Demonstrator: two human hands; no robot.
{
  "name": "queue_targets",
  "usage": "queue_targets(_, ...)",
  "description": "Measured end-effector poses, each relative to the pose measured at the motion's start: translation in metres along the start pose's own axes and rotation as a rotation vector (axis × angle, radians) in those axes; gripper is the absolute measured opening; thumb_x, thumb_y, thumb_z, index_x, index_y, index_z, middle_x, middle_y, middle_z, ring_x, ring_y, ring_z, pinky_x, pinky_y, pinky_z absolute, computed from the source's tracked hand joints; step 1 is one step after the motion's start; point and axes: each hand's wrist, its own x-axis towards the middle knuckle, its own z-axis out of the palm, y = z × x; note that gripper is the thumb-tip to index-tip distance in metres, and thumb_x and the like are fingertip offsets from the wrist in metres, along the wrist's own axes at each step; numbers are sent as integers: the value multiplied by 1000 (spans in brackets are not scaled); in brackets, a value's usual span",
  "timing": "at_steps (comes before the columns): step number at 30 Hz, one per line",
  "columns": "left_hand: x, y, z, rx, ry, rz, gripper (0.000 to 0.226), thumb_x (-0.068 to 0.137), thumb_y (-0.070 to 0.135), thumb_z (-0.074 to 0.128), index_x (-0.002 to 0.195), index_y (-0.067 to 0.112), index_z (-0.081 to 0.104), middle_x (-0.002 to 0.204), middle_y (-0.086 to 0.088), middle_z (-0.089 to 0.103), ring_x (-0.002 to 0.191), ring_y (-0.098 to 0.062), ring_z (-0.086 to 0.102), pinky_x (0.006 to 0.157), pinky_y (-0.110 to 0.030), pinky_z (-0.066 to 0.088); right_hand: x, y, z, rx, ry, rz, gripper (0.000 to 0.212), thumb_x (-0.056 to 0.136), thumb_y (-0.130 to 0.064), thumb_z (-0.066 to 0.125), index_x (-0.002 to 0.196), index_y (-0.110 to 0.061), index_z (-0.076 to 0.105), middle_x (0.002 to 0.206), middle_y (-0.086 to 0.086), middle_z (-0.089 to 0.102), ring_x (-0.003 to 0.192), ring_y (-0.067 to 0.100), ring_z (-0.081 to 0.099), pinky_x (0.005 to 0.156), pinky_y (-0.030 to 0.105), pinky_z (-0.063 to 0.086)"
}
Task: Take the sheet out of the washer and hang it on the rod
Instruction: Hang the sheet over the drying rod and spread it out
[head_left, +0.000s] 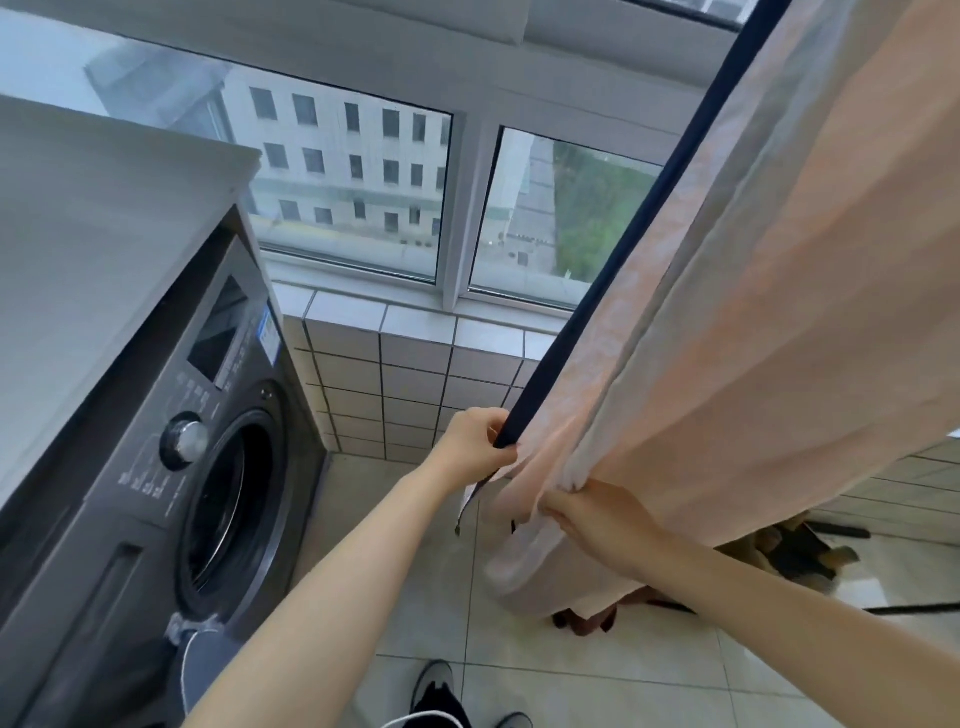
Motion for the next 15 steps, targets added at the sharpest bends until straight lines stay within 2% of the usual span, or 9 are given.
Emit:
queue_targets(1,-1,-3,2,-7,11,-7,9,75,11,65,76,20,64,75,4,68,72,-12,64,76,-35,57,0,4,5,-80,34,-20,31,81,-60,28,93,-41,49,69,-16,41,56,1,39,51,16,35)
queue_targets(3,-4,-10,6,-17,32,-19,9,76,11,66,79,20,65,77,5,68,73,-10,65,74,-31,57,0,7,13,-173,51,-35,19,92,-48,25,98,-49,43,70,-15,39,57,2,37,50,17,33)
queue_targets(5,-6,-15,8,-23,48,-37,9,78,10,67,80,19,65,79,4,68,73,-9,65,72,-28,56,-3,7,18,-124,54,13,24,97,-39,22,110,-50,39,70,-15,36,59,4,38,51,17,32)
queue_targets(7,-9,-20,9,-26,67,-55,8,80,10,68,80,17,64,80,2,68,75,-11,65,70,-27,56,-8,6,20,-160,48,176,31,99,-26,27,125,-35,42,68,-12,29,65,15,42,53,23,33)
queue_targets(9,-12,-24,10,-19,76,-59,8,80,11,67,80,19,64,79,4,68,74,-11,64,69,-25,54,-11,8,22,-287,20,253,15,99,-20,32,111,-20,42,69,-6,34,73,23,48,52,29,33)
queue_targets(11,-14,-27,11,-20,73,-68,11,80,11,67,80,21,64,79,6,67,73,-8,62,67,-21,52,-16,9,26,-350,29,212,11,99,-27,36,102,-19,42,75,-1,49,75,25,55,54,32,38)
queue_targets(13,-16,-30,14,-37,78,-83,16,80,11,65,76,25,60,77,8,66,72,-9,61,66,-19,49,-19,11,34,-325,62,195,21,100,-43,33,100,-24,43,78,-2,56,71,22,57,56,32,46)
queue_targets(15,-18,-31,17,-50,80,-86,14,81,11,64,77,22,58,77,7,68,75,-13,62,68,-24,49,-20,12,43,-241,52,273,29,99,-52,26,96,-28,41,76,-4,58,68,20,58,60,35,52)
